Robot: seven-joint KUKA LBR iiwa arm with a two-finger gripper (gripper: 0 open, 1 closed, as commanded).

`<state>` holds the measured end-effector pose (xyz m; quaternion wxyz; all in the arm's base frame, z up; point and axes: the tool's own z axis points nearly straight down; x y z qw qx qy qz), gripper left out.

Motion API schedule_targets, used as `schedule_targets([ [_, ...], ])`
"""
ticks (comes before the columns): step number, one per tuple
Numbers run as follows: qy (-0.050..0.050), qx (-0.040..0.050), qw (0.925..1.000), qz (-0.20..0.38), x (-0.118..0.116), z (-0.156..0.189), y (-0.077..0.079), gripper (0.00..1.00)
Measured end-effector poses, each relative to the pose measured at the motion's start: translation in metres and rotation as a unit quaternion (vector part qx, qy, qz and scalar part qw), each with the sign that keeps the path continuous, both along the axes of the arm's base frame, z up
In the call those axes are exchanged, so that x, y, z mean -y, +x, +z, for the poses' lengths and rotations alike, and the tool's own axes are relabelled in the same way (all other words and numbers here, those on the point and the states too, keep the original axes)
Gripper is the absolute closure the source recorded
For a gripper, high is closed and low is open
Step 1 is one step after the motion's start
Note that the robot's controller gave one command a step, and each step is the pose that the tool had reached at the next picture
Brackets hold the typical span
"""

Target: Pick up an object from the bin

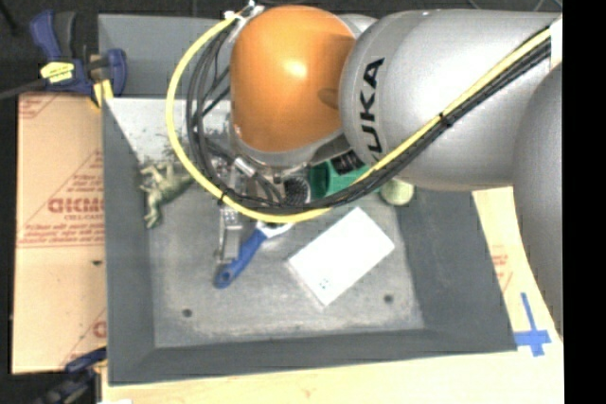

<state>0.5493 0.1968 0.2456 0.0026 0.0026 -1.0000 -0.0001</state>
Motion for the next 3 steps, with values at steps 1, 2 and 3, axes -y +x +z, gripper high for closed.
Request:
schedule_targets([
  [1, 0.001, 0.0041, 1.0, -0.002, 0.001, 0.005, 0.002, 0.0],
  [2, 0.0, 0.005, 0.9957, 0.092, 0.031, -0.052, 0.013, 0.0],
  [3, 0.0, 0.0038, 0.9799, 0.2, 0.088, -0.084, 0.039, 0.0],
])
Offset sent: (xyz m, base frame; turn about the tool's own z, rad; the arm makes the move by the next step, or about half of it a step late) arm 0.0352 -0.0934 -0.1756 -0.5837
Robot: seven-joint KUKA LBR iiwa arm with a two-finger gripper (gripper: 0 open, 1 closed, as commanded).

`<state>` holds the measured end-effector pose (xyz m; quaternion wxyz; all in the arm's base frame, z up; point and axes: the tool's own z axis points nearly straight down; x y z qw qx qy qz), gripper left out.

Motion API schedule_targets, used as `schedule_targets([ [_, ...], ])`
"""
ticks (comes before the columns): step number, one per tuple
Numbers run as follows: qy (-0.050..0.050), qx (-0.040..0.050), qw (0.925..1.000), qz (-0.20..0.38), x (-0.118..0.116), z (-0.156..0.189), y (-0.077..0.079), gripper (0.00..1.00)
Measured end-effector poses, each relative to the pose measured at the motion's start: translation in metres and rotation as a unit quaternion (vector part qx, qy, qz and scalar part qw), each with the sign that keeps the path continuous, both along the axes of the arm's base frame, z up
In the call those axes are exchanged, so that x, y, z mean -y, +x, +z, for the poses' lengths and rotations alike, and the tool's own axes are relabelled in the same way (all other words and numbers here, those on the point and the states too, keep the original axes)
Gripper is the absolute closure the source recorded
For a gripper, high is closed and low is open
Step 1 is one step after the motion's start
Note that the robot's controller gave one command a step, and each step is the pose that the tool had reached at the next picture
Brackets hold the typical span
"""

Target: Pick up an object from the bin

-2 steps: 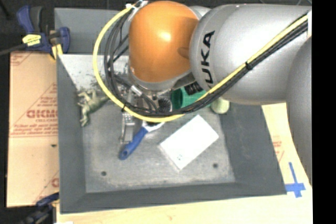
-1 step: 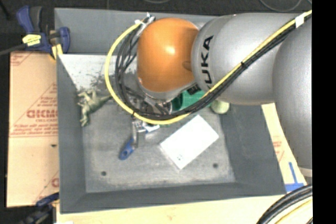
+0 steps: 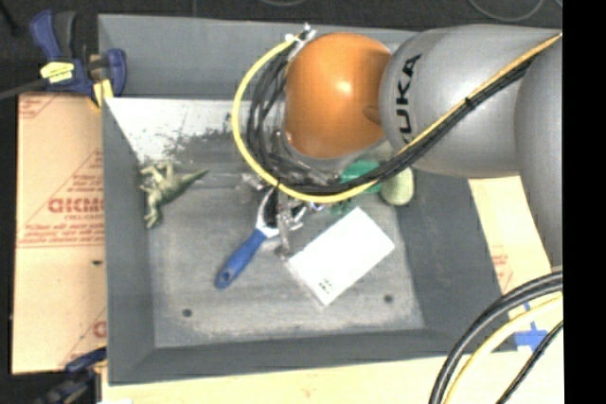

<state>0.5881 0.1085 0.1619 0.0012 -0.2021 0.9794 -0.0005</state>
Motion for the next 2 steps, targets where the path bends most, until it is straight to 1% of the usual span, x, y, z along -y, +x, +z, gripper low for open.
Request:
schedule_targets([
  [1, 0.0, -0.0001, 0.9989, 0.046, 0.018, -0.046, -0.005, 0.0],
  [2, 0.0, 0.0025, 0.9911, 0.133, 0.019, -0.075, 0.014, 0.0],
])
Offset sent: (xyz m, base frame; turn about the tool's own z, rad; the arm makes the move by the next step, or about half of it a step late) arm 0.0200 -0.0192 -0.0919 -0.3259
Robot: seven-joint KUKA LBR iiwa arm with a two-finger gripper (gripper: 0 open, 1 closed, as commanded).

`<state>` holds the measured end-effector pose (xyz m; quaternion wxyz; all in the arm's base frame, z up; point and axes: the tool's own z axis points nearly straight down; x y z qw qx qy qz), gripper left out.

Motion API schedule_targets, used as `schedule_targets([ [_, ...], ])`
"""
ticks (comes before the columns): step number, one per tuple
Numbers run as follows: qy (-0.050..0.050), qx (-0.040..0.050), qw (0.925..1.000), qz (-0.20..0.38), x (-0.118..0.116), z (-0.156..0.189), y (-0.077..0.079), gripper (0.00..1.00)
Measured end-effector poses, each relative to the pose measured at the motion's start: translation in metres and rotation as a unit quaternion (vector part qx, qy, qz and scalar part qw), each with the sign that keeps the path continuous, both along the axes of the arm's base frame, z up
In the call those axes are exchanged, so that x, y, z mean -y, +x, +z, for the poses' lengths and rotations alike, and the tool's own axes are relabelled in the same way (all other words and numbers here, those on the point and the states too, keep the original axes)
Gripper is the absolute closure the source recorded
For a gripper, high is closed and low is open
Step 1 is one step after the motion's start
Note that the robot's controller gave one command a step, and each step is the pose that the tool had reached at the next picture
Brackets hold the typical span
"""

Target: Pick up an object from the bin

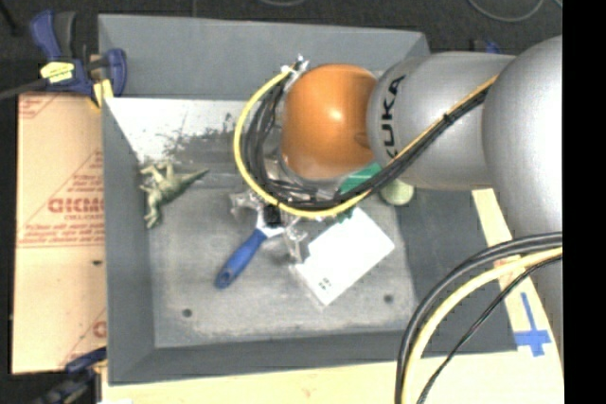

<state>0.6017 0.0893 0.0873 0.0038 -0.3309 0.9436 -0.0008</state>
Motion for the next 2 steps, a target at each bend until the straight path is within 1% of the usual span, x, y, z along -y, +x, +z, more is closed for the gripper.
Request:
schedule_targets([
  [1, 0.002, 0.0006, 0.998, -0.063, 0.0318, -0.0154, 0.0214, 1.0],
  [2, 0.002, 0.0005, 0.998, -0.063, 0.0318, -0.0154, 0.0213, 1.0],
])
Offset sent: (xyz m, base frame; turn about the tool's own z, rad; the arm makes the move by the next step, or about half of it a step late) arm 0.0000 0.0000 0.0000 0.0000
